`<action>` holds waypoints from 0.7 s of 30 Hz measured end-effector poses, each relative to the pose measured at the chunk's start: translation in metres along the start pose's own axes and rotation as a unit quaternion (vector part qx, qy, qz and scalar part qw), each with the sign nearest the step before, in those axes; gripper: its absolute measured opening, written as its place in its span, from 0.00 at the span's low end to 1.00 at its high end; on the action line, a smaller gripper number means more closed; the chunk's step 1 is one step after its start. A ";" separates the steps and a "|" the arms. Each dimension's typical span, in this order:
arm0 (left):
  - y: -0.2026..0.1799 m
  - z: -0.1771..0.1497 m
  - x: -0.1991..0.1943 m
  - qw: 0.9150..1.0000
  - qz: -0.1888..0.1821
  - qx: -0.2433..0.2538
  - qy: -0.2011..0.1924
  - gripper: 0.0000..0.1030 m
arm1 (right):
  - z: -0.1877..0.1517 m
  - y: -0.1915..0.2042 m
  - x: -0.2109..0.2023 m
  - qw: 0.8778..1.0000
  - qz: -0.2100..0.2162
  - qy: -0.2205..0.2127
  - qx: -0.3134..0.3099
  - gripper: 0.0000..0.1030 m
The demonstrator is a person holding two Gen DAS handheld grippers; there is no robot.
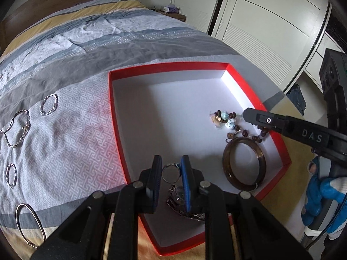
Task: Organize jewelry
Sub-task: 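Lower the ring with the left gripper while the right gripper drops the bracelet onto the bangle in the box, then withdraw both open grippers from the red box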
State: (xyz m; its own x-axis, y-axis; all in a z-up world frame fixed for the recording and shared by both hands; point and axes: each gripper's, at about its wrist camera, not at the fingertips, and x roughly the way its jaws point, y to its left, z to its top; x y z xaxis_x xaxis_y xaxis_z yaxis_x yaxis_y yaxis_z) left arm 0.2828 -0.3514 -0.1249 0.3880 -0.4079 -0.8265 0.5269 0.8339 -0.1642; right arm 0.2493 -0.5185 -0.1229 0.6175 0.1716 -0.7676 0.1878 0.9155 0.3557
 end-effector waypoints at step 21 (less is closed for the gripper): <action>0.001 -0.015 -0.099 0.999 -0.005 -0.015 -0.040 0.17 | -0.022 0.031 -0.094 0.999 -0.010 -0.040 -0.001 0.30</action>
State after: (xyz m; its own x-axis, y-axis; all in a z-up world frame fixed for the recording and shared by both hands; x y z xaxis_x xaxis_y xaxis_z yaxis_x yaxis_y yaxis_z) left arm 0.2335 -0.3045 -0.0518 0.4435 -0.4436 -0.7788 0.5077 0.8404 -0.1895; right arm 0.1800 -0.4984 -0.0517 0.6722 0.1249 -0.7297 0.1984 0.9192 0.3401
